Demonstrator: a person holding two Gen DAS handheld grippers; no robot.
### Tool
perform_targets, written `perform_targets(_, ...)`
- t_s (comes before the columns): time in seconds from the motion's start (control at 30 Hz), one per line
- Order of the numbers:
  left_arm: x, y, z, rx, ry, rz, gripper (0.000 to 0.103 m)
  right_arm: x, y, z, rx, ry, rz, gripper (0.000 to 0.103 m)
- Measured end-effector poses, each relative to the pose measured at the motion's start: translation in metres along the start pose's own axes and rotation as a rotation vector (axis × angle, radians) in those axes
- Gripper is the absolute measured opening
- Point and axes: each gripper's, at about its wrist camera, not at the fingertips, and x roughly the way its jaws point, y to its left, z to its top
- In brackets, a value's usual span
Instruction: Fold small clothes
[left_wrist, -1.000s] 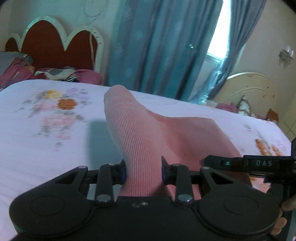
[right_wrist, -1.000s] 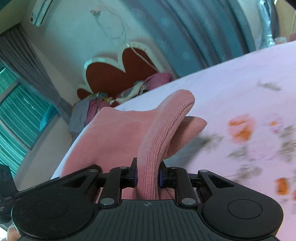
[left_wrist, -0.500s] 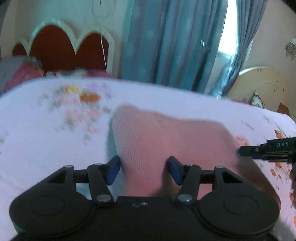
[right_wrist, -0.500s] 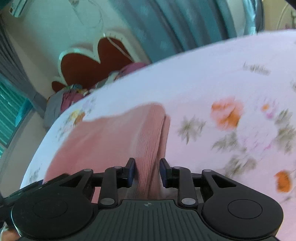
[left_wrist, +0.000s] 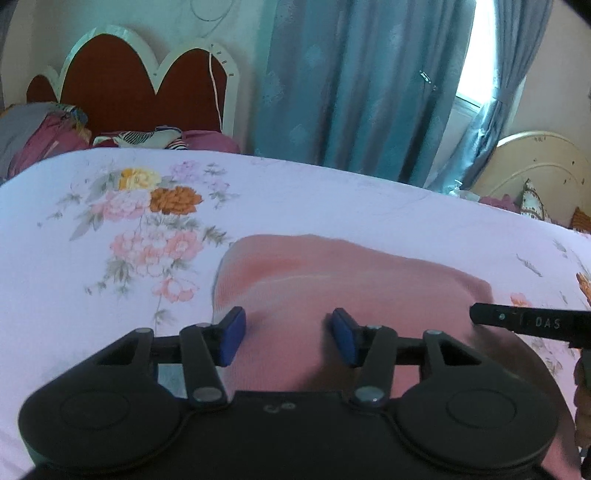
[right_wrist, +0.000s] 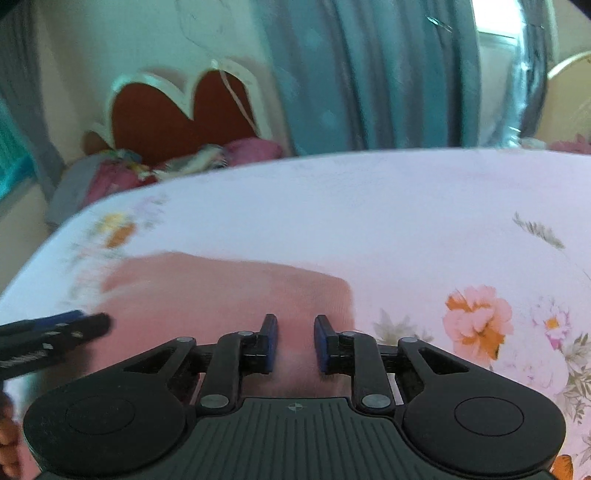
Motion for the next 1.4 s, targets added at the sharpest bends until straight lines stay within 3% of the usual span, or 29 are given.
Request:
perform_targets(0.13,-0.002,-0.002,0.002,0.010,0.001,0.018,0.054,0.002,0.004,0.006,0.002,0.016,-0.016,0.021)
perform_targets(0.27,-0.023,-0.010,0.002,0.028,-0.015,0.033,0.051,-0.033,0.009,0.005,-0.008,-0.019,0.016,0.022)
perform_targets(0.5,-0.069,-0.023,-0.020,0.093,-0.017,0.023,0.051,-0.087,0.026,-0.030,-0.101,-0.034,0.043,0.022)
perform_targets(0.63,-0.069,-0.027,-0.038,0.134,0.020,0.053,0.052,-0.073,0.019,-0.053,-0.118,0.029,-0.047,0.021)
perform_targets(0.77,-0.074,-0.021,-0.039,0.086,0.030,0.052,0.053,-0.074,0.007,-0.059,-0.027,0.044,-0.026,0.022)
perform_targets(0.9,-0.098,-0.020,-0.048,0.073,0.018,0.029,0.051,-0.107,0.015,-0.066,-0.054,0.011,-0.004,0.021)
perform_targets(1.03,-0.115,-0.024,-0.071,0.110,0.021,0.031,0.051,-0.128,0.018,-0.092,-0.067,0.035,-0.012,0.021)
perform_targets(1.17,-0.107,-0.022,-0.090,0.096,0.067,0.045,0.054,-0.119,0.007,-0.113,-0.026,0.081,-0.033,0.022)
perform_targets(1.4,-0.100,-0.017,-0.095,0.048,0.085,0.046,0.058,-0.111,0.005,-0.112,0.013,0.102,-0.007,0.021)
